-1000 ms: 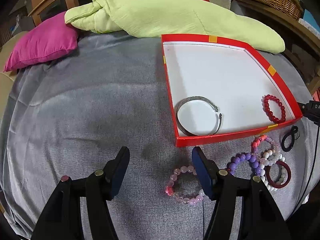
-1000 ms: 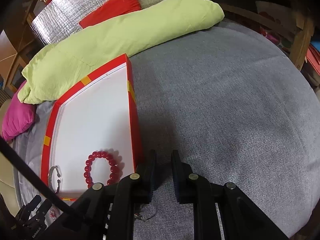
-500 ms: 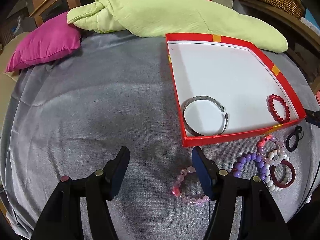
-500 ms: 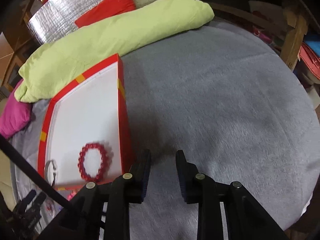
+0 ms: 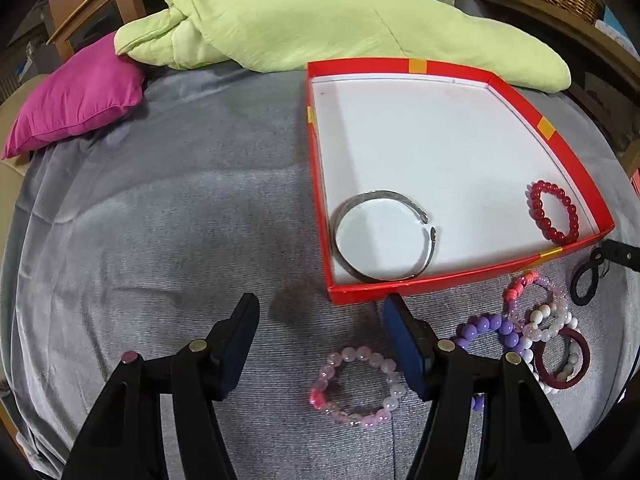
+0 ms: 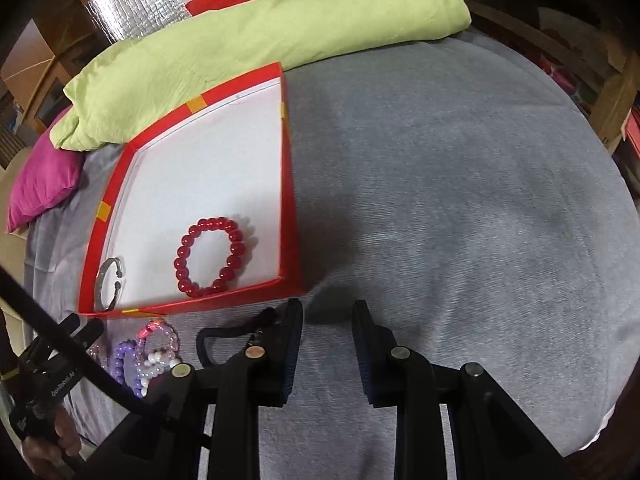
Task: Organize jewelry
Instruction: 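Withdraw both open grippers from the box back over the table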
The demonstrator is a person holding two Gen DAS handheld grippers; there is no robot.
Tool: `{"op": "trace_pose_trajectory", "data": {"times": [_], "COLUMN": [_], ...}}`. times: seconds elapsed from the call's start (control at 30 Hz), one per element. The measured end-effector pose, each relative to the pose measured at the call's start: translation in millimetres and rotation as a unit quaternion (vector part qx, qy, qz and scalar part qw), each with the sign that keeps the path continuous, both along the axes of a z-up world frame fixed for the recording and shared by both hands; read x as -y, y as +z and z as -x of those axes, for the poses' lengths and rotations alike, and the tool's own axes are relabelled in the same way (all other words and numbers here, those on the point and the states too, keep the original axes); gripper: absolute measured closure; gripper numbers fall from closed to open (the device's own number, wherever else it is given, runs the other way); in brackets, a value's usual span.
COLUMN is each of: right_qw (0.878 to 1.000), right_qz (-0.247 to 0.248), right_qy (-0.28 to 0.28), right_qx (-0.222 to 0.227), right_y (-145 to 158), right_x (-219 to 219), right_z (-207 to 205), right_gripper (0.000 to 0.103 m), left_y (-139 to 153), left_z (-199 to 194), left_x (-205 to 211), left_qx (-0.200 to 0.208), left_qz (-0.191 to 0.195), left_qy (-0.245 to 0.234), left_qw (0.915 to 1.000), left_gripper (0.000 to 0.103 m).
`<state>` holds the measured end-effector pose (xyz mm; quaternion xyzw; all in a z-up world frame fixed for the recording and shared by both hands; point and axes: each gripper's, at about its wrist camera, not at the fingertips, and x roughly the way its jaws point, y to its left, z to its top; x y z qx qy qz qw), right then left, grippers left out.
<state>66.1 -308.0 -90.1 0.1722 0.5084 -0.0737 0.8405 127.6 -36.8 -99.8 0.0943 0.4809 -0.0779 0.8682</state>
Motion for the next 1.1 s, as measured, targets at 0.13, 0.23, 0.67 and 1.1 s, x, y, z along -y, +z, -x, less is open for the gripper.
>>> {"op": "trace_pose_trajectory", "data": {"times": [0.13,0.23,0.67,1.1], "right_qw": [1.000,1.000,1.000,0.994], "right_qz": [0.005,0.003,0.010,-0.096], "right_qy": [-0.005,-0.011,0.005,0.043], "right_qx": [0.005,0.009,0.027,0.009], "right_y": [1,0,-2,-5], "right_x": [-5,-7,-18,8], "right_z": [-5,-11,-15,5], "right_gripper": [0.076,0.076,0.075,0.076], "left_y": [0,1,1,8], "left_z": [-1,0,-7,23], "left_x": [0,-1,-4,-26], "left_qx": [0.001,0.004,0.008,0.020], "left_qz": [-0.002,-0.001,-0.005,-0.031], "left_qy": [-0.002,-0.002,0.011,-0.033], "left_qw": [1.0000,1.0000,0.9999,0.9988], "left_gripper": [0.037,0.037,0.037,0.037]}}
